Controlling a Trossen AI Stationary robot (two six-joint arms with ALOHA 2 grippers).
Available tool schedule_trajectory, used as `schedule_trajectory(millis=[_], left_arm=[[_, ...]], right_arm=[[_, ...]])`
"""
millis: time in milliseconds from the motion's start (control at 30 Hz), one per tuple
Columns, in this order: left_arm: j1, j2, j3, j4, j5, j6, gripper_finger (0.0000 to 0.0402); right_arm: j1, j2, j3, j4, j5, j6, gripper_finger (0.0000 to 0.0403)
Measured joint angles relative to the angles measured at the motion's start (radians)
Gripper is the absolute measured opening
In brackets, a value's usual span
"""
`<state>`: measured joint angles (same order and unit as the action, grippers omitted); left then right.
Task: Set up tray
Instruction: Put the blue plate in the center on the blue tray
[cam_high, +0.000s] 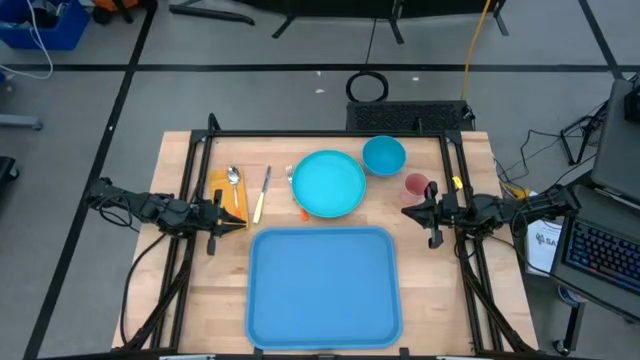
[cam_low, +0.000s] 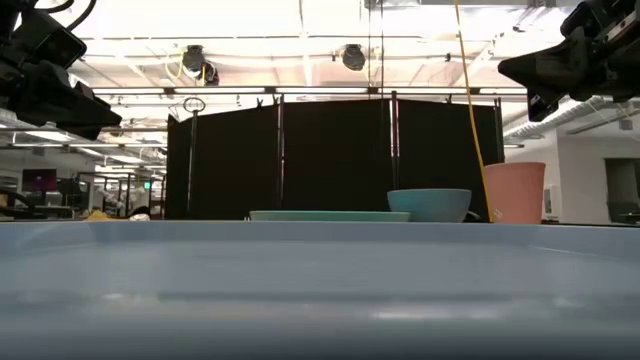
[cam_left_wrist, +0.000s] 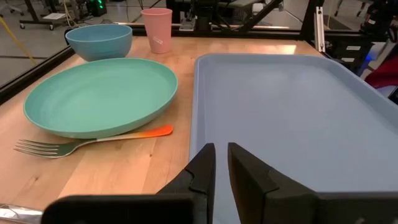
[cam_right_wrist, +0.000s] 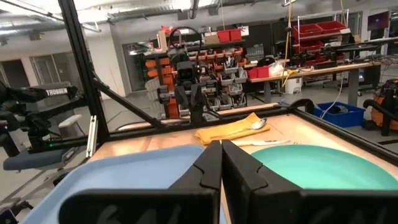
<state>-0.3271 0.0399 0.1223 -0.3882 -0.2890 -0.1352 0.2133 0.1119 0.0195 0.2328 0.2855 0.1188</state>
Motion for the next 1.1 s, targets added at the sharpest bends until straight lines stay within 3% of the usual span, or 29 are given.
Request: schedule_trajectory(millis=[400,633,833,1100], left_arm=[[0.0,0.0,0.0,0.0,0.0,0.0,0.0047],[0.0,0.0,0.0,0.001,0.0,0.003,0.0047],[0.0,0.0,0.0,0.001,0.0,0.136,0.0047],[0.0,0.0,0.0,0.009,-0.001,0.171,0.0047]], right_arm=[[-0.004,0.002,0.0,0.128,-0.002,-0.007,0.0],[-0.021,0.013,0.0,0.233,0.002,-0.174,0.0],[-0.025,0.047,0.0,0.25,0.001,-0.242,0.0],[-0.025,0.153,0.0,0.273,0.001,-0.257,0.0]])
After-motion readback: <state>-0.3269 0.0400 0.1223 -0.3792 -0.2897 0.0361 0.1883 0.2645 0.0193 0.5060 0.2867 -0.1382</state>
